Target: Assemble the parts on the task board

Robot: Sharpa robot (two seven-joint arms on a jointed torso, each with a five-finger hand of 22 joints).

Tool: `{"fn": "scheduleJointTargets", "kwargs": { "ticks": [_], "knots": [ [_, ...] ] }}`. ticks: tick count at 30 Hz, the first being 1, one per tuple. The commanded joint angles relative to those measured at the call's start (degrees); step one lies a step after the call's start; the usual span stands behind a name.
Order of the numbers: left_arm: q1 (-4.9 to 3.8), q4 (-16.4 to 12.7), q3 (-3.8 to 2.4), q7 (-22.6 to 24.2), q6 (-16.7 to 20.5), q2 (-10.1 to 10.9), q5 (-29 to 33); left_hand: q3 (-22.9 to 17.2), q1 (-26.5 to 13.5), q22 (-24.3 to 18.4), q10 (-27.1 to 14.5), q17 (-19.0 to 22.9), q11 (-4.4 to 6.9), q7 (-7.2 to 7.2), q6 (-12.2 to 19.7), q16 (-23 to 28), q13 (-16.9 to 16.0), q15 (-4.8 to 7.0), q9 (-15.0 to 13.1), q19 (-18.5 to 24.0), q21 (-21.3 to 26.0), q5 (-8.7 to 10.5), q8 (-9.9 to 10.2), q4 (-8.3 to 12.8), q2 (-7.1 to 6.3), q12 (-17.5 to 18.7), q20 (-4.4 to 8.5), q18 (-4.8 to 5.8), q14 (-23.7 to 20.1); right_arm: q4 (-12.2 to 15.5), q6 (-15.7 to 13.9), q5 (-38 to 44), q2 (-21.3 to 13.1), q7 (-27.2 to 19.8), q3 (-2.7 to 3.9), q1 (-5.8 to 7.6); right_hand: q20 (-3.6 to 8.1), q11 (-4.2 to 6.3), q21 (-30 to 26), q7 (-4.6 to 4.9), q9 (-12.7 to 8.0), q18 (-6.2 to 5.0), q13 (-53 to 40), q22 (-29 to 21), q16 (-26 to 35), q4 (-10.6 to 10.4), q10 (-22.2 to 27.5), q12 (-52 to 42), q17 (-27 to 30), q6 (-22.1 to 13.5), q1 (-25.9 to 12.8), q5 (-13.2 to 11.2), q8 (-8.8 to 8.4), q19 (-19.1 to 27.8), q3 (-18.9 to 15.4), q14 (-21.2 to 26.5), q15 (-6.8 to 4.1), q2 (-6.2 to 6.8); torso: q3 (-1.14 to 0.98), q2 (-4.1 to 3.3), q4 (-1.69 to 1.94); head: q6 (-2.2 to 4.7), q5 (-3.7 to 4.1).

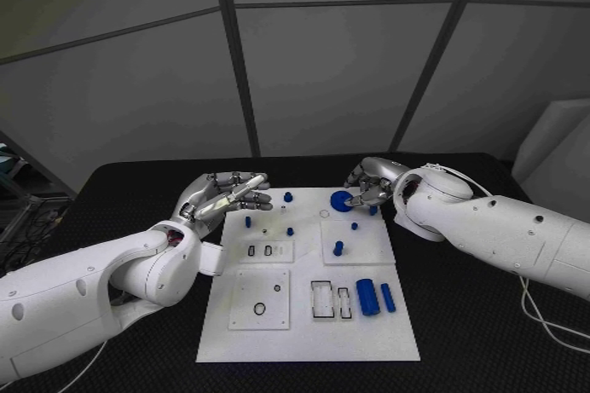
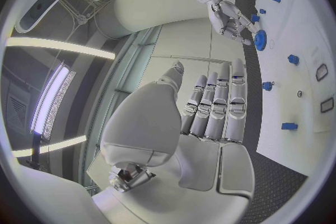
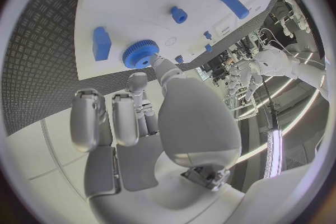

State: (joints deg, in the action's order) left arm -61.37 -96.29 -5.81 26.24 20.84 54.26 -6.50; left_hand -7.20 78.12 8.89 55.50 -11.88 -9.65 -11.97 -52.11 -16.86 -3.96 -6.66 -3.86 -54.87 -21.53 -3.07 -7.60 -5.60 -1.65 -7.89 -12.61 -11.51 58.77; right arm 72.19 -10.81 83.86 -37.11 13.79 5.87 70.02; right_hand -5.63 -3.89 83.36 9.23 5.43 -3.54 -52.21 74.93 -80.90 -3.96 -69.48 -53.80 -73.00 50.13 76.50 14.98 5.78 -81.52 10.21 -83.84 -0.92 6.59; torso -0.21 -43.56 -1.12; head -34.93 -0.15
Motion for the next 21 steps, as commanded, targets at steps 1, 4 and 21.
{"fn": "scheduleJointTargets", "kwargs": {
  "ticks": [1,4,21],
  "knots": [
    [-0.09,-0.12,-0.05,0.36,-0.78,-0.1,-0.34,0.14,0.07,0.09,-0.35,-0.09,-0.11,-0.29,0.08,-0.2,0.09,-0.18,0.06,-0.24,-0.19,0.04,0.3,0.06,0.51,0.2,-0.01,1.13,-0.4,-0.62,1.46,1.03,0.45,0.92,0.03,0.12,-0.1,-0.05,0.38,0.0,0.07,0.63,-0.29,1.48,-0.4,-0.09,-0.11,-0.42,-0.11,-0.23,0.65,-0.25,0.22,-0.41,-0.15,-3.26,0.42,0.1,0.0,0.01,0.03,-0.11,-0.02],
    [-0.09,-0.14,-0.05,0.33,-0.77,-0.09,-0.34,0.14,0.07,0.09,-0.35,-0.09,-0.11,-0.29,0.08,-0.2,0.09,-0.18,0.06,-0.24,-0.19,0.04,0.3,0.06,0.51,0.2,-0.01,1.13,-0.4,-1.06,1.94,1.07,0.83,1.14,0.03,0.11,-0.12,-0.07,0.41,0.01,0.09,0.64,-1.07,1.55,-0.49,-0.2,-0.44,-1.2,-0.24,-0.26,0.65,-0.38,0.29,-0.44,-0.22,-3.28,0.44,0.03,-0.03,-0.02,0.01,-0.18,-0.12],
    [-0.09,-0.05,-0.05,0.26,-0.77,-0.19,-0.34,0.12,0.19,0.09,-0.33,-0.13,-0.09,-0.28,0.06,-0.25,0.08,-0.17,0.05,-0.23,-0.21,0.04,0.33,0.15,0.61,0.24,0.0,1.12,-0.43,-2.42,4.34,1.12,2.4,1.13,-0.02,0.1,-0.16,-0.11,0.49,0.03,0.13,0.66,-2.46,1.69,-0.69,-0.38,-0.94,-2.58,-0.53,-0.36,0.69,-0.5,0.41,-0.49,-0.33,-3.31,0.48,-0.16,-0.14,0.0,-0.03,-0.58,-0.36]
  ]
}}
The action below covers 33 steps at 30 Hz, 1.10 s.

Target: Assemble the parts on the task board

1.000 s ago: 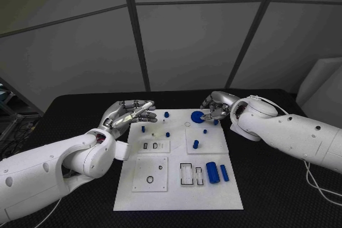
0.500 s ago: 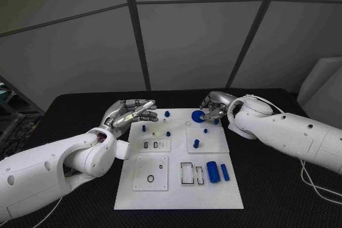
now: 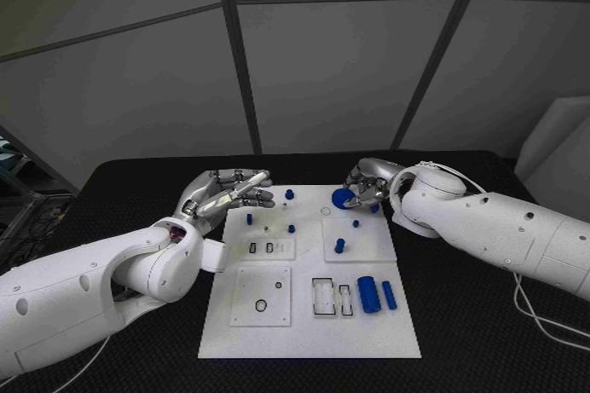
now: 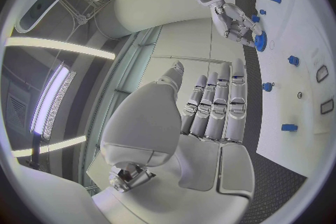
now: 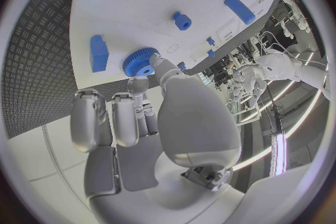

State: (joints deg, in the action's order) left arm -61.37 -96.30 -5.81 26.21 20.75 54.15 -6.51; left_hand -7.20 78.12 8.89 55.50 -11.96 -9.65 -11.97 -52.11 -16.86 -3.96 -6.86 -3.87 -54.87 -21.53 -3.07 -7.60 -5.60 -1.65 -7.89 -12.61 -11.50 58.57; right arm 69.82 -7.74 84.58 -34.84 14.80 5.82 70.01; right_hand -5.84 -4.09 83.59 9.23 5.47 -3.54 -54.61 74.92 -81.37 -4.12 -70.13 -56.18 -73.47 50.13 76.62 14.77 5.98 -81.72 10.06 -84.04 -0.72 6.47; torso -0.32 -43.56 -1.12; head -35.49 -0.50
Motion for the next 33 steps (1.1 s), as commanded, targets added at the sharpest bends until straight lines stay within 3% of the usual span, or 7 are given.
{"fn": "scheduleJointTargets", "kwargs": {
  "ticks": [1,10,16,19,28,33],
  "knots": [
    [-0.09,-0.02,-0.05,0.28,-0.68,-0.08,-0.33,0.12,0.19,0.09,-0.33,-0.05,-0.09,-0.28,0.06,-0.26,0.08,0.03,0.05,-0.23,-0.21,0.04,0.33,0.15,0.61,0.24,0.0,1.12,-0.23,-0.09,1.32,0.4,0.17,0.12,0.02,0.11,0.04,0.1,0.27,0.03,0.09,0.67,-0.05,1.7,-0.22,-0.23,-0.29,-0.2,-0.07,-0.36,0.57,-0.29,0.21,-0.29,-0.17,-3.11,0.27,-0.03,-0.03,0.0,-0.05,-0.03,-0.04],
    [-0.09,0.06,-0.05,0.27,-0.71,-0.14,-0.33,0.11,0.21,0.09,-0.32,-0.07,-0.09,-0.28,0.05,-0.27,0.08,0.03,0.05,-0.23,-0.21,0.04,0.33,0.17,0.66,0.25,0.0,1.12,-0.24,-0.68,1.87,0.4,0.61,0.25,0.01,0.11,-0.01,0.09,0.41,0.01,0.26,0.71,-1.57,1.99,-0.48,-0.51,-0.69,-1.72,-0.43,-0.01,0.61,-0.46,0.67,-0.39,-0.28,-3.14,0.31,-0.47,-0.06,-0.03,-0.04,-0.25,-0.1],
    [-0.09,0.09,-0.05,0.25,-0.74,-0.16,-0.33,0.09,0.24,0.09,-0.31,-0.08,-0.09,-0.28,0.03,-0.29,0.08,0.04,0.05,-0.23,-0.22,0.04,0.34,0.19,0.73,0.26,0.0,1.12,-0.25,-1.13,1.5,0.92,0.92,0.46,0.0,0.11,0.08,0.33,0.64,-0.21,0.73,0.78,-3.46,2.41,-0.72,-0.3,-1.2,-3.56,-0.7,1.86,1.63,-0.46,1.95,-0.58,0.45,-3.15,0.15,-1.8,-0.08,-0.02,-0.02,-0.46,-0.11],
    [-0.09,0.11,-0.05,0.25,-0.75,-0.15,-0.33,0.09,0.24,0.09,-0.31,-0.08,-0.09,-0.28,0.03,-0.29,0.08,0.04,0.05,-0.23,-0.22,0.04,0.34,0.19,0.73,0.26,0.0,1.12,-0.25,-1.22,1.07,1.52,1.01,0.53,0.0,0.11,0.19,0.5,0.76,-0.36,0.96,0.82,-4.27,2.64,-0.82,0.02,-1.43,-4.33,-0.84,3.1,2.34,-2.16,2.62,-0.68,1.21,-3.15,0.02,-2.51,-0.08,-0.02,-0.02,-0.54,-0.13],
    [-0.09,0.13,-0.05,0.19,-0.83,-0.17,-0.33,0.08,0.26,0.09,-0.3,-0.09,-0.09,-0.28,0.02,-0.31,0.07,0.04,0.04,-0.22,-0.23,0.04,0.34,0.2,0.78,0.27,0.0,1.12,-0.26,-0.9,-0.73,5.03,1.14,0.56,-0.02,0.1,0.43,0.88,1.06,-0.84,1.29,0.95,-6.03,3.28,-1.05,0.67,-2.27,-5.99,-1.19,5.28,3.22,-2.83,3.65,-1.02,2.51,-3.19,-0.27,-3.02,-0.11,0.02,-0.06,-0.65,-0.15],
    [-0.09,0.19,-0.05,0.17,-0.84,-0.16,-0.33,0.07,0.28,0.09,-0.29,-0.1,-0.09,-0.28,0.01,-0.32,0.07,0.04,0.04,-0.22,-0.24,0.04,0.35,0.21,0.83,0.28,0.0,1.12,-0.27,0.31,-3.74,6.58,0.81,0.06,-0.02,0.09,0.6,1.11,1.3,-1.12,1.37,1.05,-7.82,3.77,-1.18,0.78,-3.38,-7.75,-1.39,6.15,3.11,-1.85,3.94,-1.3,2.98,-3.23,-0.47,-2.94,-0.16,0.03,-0.13,-0.64,-0.21]
  ]
}}
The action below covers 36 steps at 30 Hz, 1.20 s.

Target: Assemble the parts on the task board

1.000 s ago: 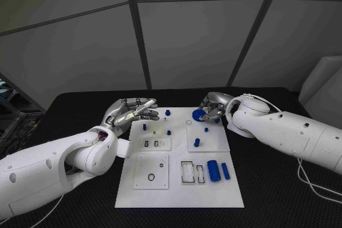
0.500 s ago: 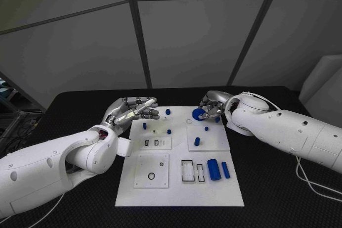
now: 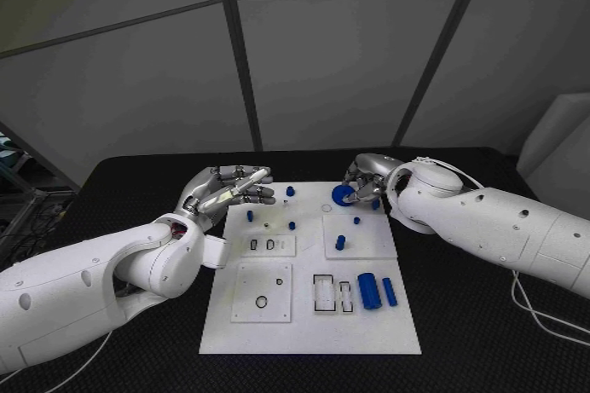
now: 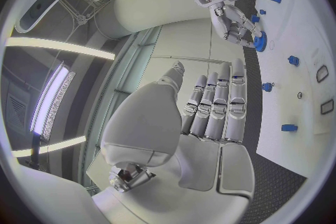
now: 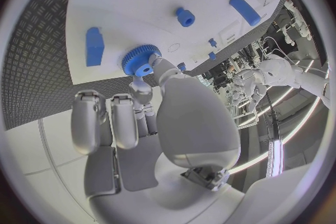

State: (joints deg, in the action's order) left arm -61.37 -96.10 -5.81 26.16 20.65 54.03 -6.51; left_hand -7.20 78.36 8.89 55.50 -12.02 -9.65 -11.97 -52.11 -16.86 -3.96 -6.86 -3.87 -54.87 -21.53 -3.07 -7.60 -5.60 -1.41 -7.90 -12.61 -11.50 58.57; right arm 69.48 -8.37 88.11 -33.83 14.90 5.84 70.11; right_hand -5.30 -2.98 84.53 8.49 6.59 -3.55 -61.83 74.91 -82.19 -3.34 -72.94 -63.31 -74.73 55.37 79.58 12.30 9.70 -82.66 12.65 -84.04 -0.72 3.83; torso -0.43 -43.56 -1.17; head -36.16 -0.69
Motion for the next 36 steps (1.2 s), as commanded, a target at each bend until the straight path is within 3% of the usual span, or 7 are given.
{"fn": "scheduleJointTargets", "kwargs": {
  "ticks": [1,8,18,25,36],
  "knots": [
    [-0.09,0.01,-0.05,0.23,-0.75,-0.04,-0.33,0.07,0.05,0.09,-0.29,-0.05,-0.09,-0.28,0.01,-0.32,0.07,0.04,0.04,-0.22,-0.24,0.04,0.35,0.22,0.6,0.28,0.0,1.12,-0.27,1.0,-3.85,3.34,-0.32,-0.13,-0.03,-0.01,0.09,0.03,0.43,-0.41,0.26,1.09,-0.94,3.93,-0.39,-0.01,-0.8,-0.97,-0.17,1.02,0.1,0.73,0.24,-0.45,0.44,-3.23,-0.49,-0.28,-0.06,0.04,-0.1,0.01,-0.04],
    [-0.09,0.33,-0.05,0.26,-0.89,-0.04,-0.33,0.04,0.08,0.09,-0.29,-0.06,-0.08,-0.28,0.0,-0.34,0.07,0.04,0.04,-0.22,-0.24,0.04,0.36,0.23,0.67,0.3,0.0,1.11,-0.28,4.76,-8.17,5.29,-1.59,-0.52,-0.01,-0.02,0.15,0.07,0.7,-0.45,0.22,1.22,-1.38,4.52,-0.5,-0.02,-1.07,-1.41,-0.35,1.11,-0.11,1.0,0.18,-0.81,0.51,-3.27,-0.55,-0.05,-0.05,0.03,-0.06,0.37,-0.01],
    [-0.09,0.88,-0.05,0.47,-0.93,0.19,-0.33,0.02,0.13,0.09,-0.28,-0.07,-0.08,-0.27,0.0,-0.35,0.07,0.04,0.04,-0.21,-0.25,0.03,0.37,0.26,0.74,0.31,0.0,1.11,-0.3,9.14,-10.56,10.15,-0.6,0.34,-0.01,-0.01,0.19,0.08,0.91,-0.44,0.16,1.31,-1.69,4.95,-0.52,-0.04,-1.24,-1.7,-0.37,1.04,-0.29,1.25,0.05,-1.08,0.57,-3.28,-0.57,0.14,-0.04,0.0,0.11,0.63,0.06],
    [-0.09,1.25,-0.06,0.64,-0.97,0.52,-0.33,0.02,0.13,0.09,-0.28,-0.07,-0.08,-0.27,0.0,-0.35,0.07,0.04,0.04,-0.21,-0.25,0.03,0.37,0.26,0.74,0.31,0.0,1.11,-0.3,8.76,-11.09,12.31,2.7,0.57,-0.12,0.0,0.2,0.08,0.97,-0.44,0.14,1.34,-1.89,5.09,-0.56,-0.04,-1.36,-1.89,-0.44,1.02,-0.31,1.28,0.02,-1.16,0.59,-3.29,-0.57,0.19,0.04,-0.05,0.19,0.72,-0.03],
    [-0.19,3.03,-0.38,1.42,-0.64,1.37,-0.35,0.05,0.5,-0.03,-0.23,-0.1,-0.16,-0.36,-0.07,-0.23,0.07,-0.1,0.03,0.35,-0.04,0.05,0.52,0.67,0.95,0.51,-0.09,1.21,-0.97,5.62,-10.38,13.15,7.5,0.15,-1.6,-0.02,0.21,0.08,1.03,-0.42,0.09,1.37,-1.9,5.21,-0.57,-0.02,-1.35,-1.89,-0.44,0.91,-0.36,1.35,-0.1,-1.24,0.66,-3.3,-0.58,0.29,-0.02,-0.1,0.22,0.53,-0.4]
  ]
}}
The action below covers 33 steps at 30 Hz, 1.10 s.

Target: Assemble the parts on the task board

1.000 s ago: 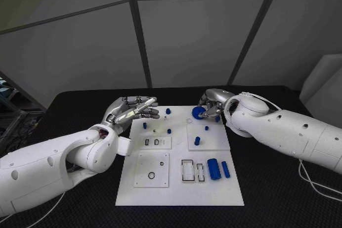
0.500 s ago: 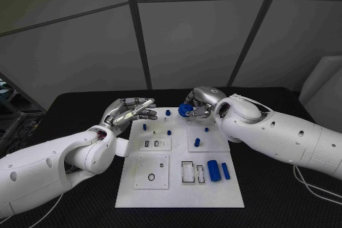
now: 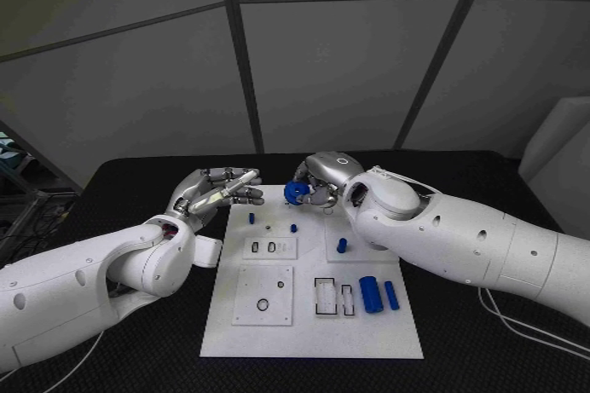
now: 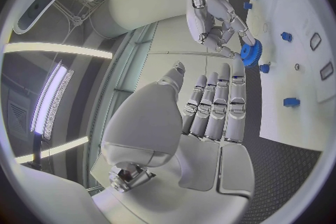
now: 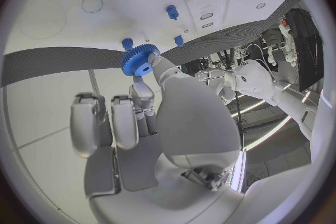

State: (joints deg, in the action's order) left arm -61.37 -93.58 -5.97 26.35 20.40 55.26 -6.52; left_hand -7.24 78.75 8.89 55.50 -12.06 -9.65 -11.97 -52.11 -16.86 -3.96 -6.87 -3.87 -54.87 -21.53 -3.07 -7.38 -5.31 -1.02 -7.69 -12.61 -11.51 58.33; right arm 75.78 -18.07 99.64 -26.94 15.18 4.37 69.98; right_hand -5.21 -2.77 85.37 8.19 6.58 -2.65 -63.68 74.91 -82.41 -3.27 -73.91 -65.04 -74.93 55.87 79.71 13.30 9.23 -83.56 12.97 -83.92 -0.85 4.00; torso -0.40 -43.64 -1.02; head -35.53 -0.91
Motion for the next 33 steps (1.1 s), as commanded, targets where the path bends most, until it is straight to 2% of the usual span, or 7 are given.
{"fn": "scheduleJointTargets", "kwargs": {
  "ticks": [1,9,13,17,23,28,33],
  "knots": [
    [-0.2,0.77,-0.3,1.28,-0.31,0.25,-0.33,0.16,0.12,-0.14,-0.21,-0.04,-0.2,-0.4,-0.09,-0.1,0.06,-0.19,0.03,0.8,0.18,0.04,0.36,0.46,0.6,0.38,-0.17,1.25,-1.11,-0.99,-0.61,1.67,0.94,-0.16,-0.23,0.1,0.12,-0.15,0.16,-0.11,0.06,0.45,-0.01,5.16,-0.34,-0.08,-0.33,-0.12,-0.22,0.36,-0.51,0.38,0.31,-0.3,0.37,-3.42,-0.44,0.15,-0.06,0.01,0.01,-0.13,-0.25],
    [-0.33,1.82,-0.92,1.43,-0.04,0.8,-0.34,0.86,0.05,-2.26,-0.77,1.01,-0.95,-0.87,-0.1,3.07,0.15,-1.65,0.03,7.32,4.14,0.03,0.99,1.03,1.07,1.75,-1.69,1.54,-5.4,-2.92,0.33,1.89,2.83,-0.29,-0.64,0.08,0.12,-0.16,0.17,-0.09,0.04,0.45,-0.04,5.17,-0.35,-0.07,-0.33,-0.14,-0.24,0.29,-0.53,0.41,0.25,-0.3,0.42,-3.42,-0.44,0.19,0.01,0.01,-0.01,-0.24,-0.39],
    [-0.36,1.75,-1.13,1.41,-0.1,0.8,-0.34,0.91,0.04,-2.36,-0.79,1.07,-0.97,-0.88,-0.08,3.24,0.15,-1.69,0.03,7.53,4.28,0.04,1.03,1.06,1.09,1.83,-1.79,1.49,-5.48,-3.88,1.18,2.17,3.72,-0.17,-1.37,0.07,0.13,-0.2,0.17,-0.03,-0.03,0.45,0.05,5.17,-0.36,-0.09,-0.22,-0.03,-0.25,0.14,-0.62,0.42,0.09,-0.3,0.49,-3.43,-0.42,0.27,-0.04,0.06,-0.08,-0.32,-0.6],
    [-0.37,1.25,-1.21,1.39,-0.2,0.7,-0.34,0.92,0.03,-2.37,-0.79,1.07,-0.97,-0.89,-0.07,3.26,0.15,-1.7,0.03,7.56,4.3,0.04,1.04,1.06,1.1,1.84,-1.8,1.48,-5.49,-4.72,2.15,2.39,4.51,-0.12,-1.73,0.06,0.13,-0.2,0.17,-0.03,-0.03,0.45,0.05,5.17,-0.36,-0.09,-0.22,-0.03,-0.25,0.14,-0.62,0.42,0.09,-0.3,0.49,-3.43,-0.42,0.27,-0.03,0.03,-0.02,-0.41,-0.49],
    [-0.38,0.93,-1.34,1.39,-0.09,0.62,-0.34,0.98,0.02,-2.48,-0.82,1.14,-1.02,-0.95,-0.02,3.46,0.15,-1.76,0.04,7.81,4.47,0.04,1.11,1.1,1.11,1.94,-1.92,1.42,-5.59,-5.48,3.66,2.51,5.31,-0.08,-2.07,0.05,0.11,-0.26,0.15,0.03,-0.11,0.44,0.09,5.13,-0.35,-0.1,-0.1,0.05,-0.22,-0.04,-0.72,0.43,-0.09,-0.27,0.57,-3.42,-0.38,0.39,-0.06,0.05,-0.03,-0.56,-0.63],
    [-0.41,1.02,-1.49,1.43,-0.06,0.62,-0.34,1.01,0.03,-2.55,-0.82,1.18,-1.03,-0.96,-0.03,3.58,0.15,-1.8,0.04,7.97,4.58,0.04,1.13,1.14,1.11,1.99,-2.0,1.4,-5.66,-6.14,3.76,2.76,5.79,0.06,-2.3,0.04,0.1,-0.3,0.12,0.09,-0.18,0.43,0.19,5.06,-0.36,-0.09,0.04,0.18,-0.23,-0.21,-0.77,0.44,-0.25,-0.22,0.67,-3.42,-0.35,0.45,-0.11,0.04,-0.06,-0.63,-0.82],
    [-0.48,1.08,-1.55,1.45,-0.05,0.53,-0.34,1.01,0.03,-2.55,-0.82,1.18,-1.04,-0.96,-0.03,3.59,0.15,-1.8,0.04,7.98,4.58,0.04,1.13,1.14,1.11,1.99,-2.0,1.39,-5.67,-6.86,4.19,2.89,6.32,0.16,-2.42,0.04,0.05,-0.41,0.1,0.21,-0.3,0.42,0.26,5.02,-0.35,-0.09,0.22,0.31,-0.19,-0.54,-0.9,0.38,-0.54,-0.18,0.8,-3.4,-0.28,0.6,-0.08,0.04,-0.07,-0.74,-0.88]
  ]
}}
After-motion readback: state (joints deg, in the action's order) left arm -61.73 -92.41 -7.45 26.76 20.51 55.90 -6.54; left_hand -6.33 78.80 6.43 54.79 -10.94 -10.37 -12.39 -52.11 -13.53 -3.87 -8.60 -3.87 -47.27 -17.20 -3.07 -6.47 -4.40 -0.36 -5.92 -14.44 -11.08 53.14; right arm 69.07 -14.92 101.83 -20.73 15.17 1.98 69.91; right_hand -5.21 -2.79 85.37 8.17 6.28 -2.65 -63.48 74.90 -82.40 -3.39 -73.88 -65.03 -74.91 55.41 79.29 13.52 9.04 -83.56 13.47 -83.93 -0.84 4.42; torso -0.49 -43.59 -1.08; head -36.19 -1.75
